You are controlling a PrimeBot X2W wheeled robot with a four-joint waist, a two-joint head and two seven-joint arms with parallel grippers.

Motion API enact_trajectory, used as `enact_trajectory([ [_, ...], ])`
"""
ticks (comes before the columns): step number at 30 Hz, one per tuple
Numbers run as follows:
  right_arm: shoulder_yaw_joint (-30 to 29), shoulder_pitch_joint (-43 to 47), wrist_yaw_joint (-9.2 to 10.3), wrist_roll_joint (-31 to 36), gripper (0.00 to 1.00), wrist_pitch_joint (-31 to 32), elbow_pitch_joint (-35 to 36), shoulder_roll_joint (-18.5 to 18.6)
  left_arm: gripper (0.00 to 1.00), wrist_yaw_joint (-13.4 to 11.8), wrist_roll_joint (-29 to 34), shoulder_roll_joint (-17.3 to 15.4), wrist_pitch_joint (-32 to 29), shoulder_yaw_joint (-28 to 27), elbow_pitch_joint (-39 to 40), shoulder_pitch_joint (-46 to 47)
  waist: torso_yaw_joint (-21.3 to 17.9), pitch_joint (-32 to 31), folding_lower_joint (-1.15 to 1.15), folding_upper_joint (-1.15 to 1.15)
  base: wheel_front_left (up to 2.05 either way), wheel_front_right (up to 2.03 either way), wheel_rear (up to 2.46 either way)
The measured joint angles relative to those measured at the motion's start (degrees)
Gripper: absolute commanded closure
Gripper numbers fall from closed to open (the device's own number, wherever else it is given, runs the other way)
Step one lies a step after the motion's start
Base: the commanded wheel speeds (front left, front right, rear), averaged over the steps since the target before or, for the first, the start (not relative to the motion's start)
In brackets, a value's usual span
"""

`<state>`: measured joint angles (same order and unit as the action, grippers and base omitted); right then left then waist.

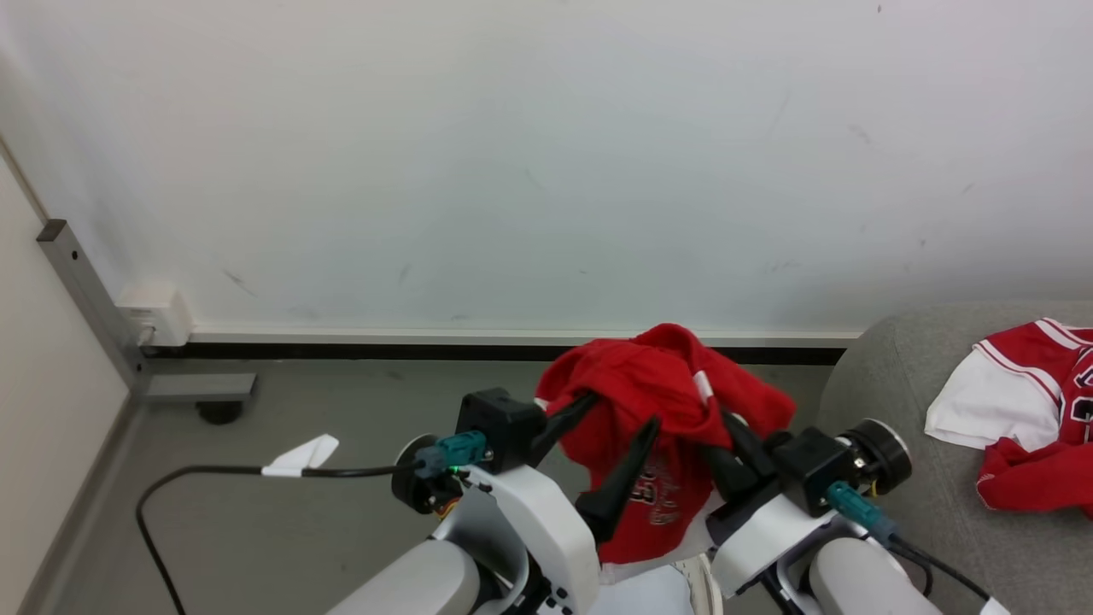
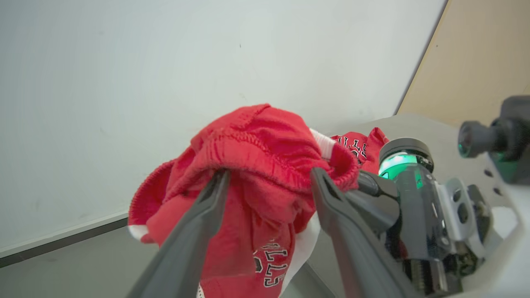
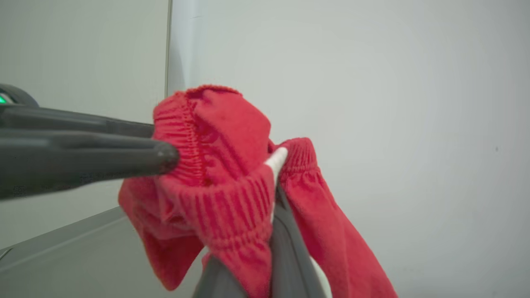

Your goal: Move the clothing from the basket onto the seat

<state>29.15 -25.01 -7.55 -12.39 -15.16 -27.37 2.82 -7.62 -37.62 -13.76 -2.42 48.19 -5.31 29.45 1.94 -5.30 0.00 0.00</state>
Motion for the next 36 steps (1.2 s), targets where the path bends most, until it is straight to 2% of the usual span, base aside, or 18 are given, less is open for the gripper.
enact_trajectory([
  [6,-5.41,0.31,0.0,0.96,1.0,0.0,0.51,0.01,0.0,0.35,0.45,-0.9,1.36,0.27,-1.44,-0.74,-0.47,0.15,0.0,0.0,0.0,0.0,0.0],
  [16,-9.47,1.48,0.0,1.88,1.0,0.0,3.09,0.0,0.0,1.1,0.41,-1.18,3.61,0.4,-1.75,-1.31,-3.59,0.75,0.0,0.0,0.0,0.0,0.0],
  [26,-13.32,4.86,0.0,3.47,1.0,0.0,5.9,0.01,0.0,1.78,0.85,-0.96,5.99,1.57,-1.89,-1.97,-10.59,2.54,0.0,0.0,0.0,0.0,0.0],
  [36,-17.5,9.66,0.0,5.33,1.0,0.0,10.78,0.83,0.0,2.56,1.82,1.01,8.61,3.48,-1.91,-2.47,-19.1,4.5,0.0,0.0,0.0,0.0,0.0],
])
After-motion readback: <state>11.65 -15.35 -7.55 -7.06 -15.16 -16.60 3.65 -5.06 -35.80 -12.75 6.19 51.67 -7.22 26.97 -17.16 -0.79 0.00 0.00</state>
